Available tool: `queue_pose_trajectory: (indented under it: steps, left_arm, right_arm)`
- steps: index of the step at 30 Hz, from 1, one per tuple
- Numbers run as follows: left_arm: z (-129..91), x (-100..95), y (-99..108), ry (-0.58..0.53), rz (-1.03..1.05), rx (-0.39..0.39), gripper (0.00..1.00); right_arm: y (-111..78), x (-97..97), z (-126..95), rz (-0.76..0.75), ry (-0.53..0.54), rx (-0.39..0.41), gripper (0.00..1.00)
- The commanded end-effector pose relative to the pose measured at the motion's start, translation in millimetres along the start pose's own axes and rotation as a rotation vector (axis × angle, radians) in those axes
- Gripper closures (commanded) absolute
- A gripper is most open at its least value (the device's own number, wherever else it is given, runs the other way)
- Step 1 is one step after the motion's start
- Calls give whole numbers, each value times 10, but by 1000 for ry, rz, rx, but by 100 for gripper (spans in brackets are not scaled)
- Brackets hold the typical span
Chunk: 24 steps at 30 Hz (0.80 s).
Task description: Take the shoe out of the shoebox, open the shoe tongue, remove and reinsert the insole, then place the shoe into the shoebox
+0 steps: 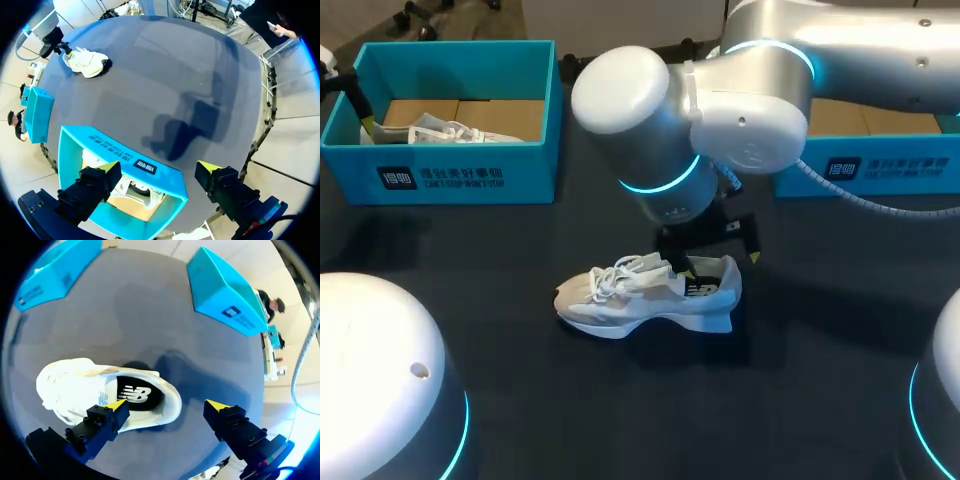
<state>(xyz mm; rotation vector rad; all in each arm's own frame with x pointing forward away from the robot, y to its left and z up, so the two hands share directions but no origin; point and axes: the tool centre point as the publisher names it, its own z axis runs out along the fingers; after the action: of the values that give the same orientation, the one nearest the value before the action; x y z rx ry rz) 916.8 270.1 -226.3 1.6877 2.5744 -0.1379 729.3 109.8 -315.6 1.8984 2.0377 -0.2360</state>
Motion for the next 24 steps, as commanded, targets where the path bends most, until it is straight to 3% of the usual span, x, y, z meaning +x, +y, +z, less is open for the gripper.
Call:
queue_pose_trajectory:
  steps: [1, 11, 19, 24]
  left_arm:
    - [6, 2, -15, -1, 1, -4, 0]
    - [6, 2, -15, -1, 1, -4, 0]
    - [6, 2, -15, -1, 1, -4, 0]
    - [6, 2, -15, -1, 1, -4, 0]
  right_arm:
    - [29, -146, -151, -90, 50, -51, 0]
    - [165, -235, -420, -391, 82, -136, 0]
    - [308, -417, -618, -727, 169, -291, 0]
    - [373, -516, -696, -888, 219, -347, 0]
